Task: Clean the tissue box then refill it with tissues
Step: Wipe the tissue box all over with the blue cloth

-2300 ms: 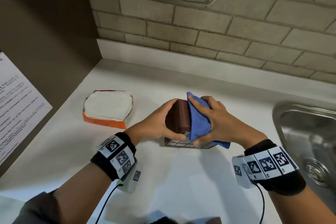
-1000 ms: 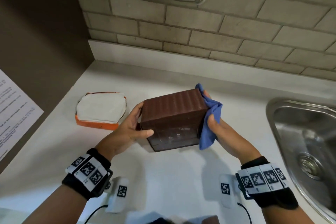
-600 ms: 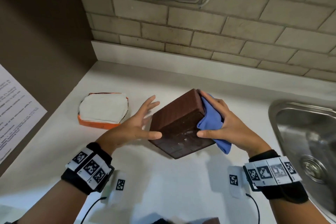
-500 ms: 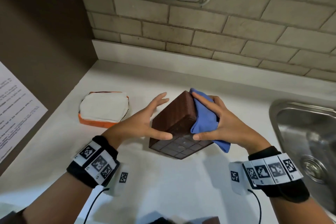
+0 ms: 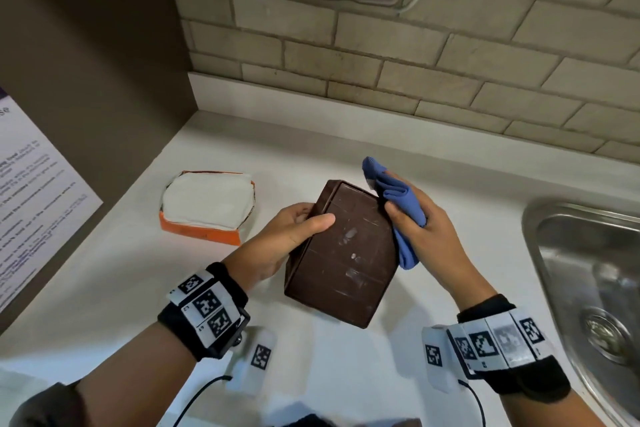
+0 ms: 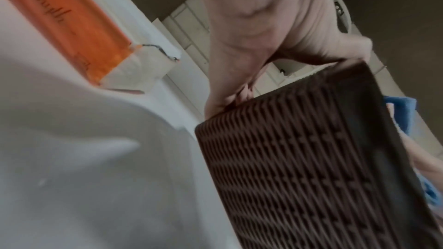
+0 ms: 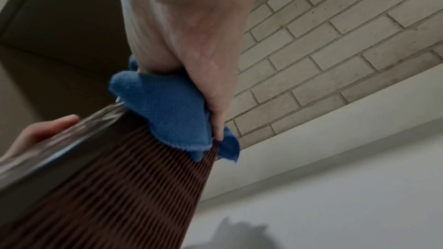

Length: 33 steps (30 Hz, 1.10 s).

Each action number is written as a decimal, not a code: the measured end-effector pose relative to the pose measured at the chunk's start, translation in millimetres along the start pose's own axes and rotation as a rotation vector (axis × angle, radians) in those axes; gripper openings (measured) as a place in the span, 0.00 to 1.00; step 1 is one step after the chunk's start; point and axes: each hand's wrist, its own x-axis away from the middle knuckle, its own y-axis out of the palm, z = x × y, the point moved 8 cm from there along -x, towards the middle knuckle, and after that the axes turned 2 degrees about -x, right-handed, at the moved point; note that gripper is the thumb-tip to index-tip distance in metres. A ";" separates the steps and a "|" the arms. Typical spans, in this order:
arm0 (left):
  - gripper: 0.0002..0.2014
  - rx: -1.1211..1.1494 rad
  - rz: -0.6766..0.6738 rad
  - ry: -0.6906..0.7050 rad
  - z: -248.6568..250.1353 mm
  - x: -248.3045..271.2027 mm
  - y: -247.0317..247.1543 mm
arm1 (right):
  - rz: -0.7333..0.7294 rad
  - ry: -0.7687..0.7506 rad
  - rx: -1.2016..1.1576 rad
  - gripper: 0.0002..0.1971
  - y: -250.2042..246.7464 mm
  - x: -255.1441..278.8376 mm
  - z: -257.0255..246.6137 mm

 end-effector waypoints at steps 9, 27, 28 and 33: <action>0.31 0.045 0.054 -0.165 -18.8 7.6 9.0 | 0.158 -0.069 0.113 0.15 -13.1 10.9 4.6; 0.30 0.199 0.100 -0.238 -12.4 15.8 14.9 | 0.093 -0.177 0.687 0.32 25.3 31.7 -18.5; 0.29 0.214 0.113 -0.232 -12.4 15.9 15.3 | 0.090 -0.204 0.751 0.30 27.8 31.8 -18.8; 0.39 0.246 0.204 -0.255 -15.8 11.4 10.5 | -0.080 -0.353 0.999 0.26 73.0 63.8 -28.7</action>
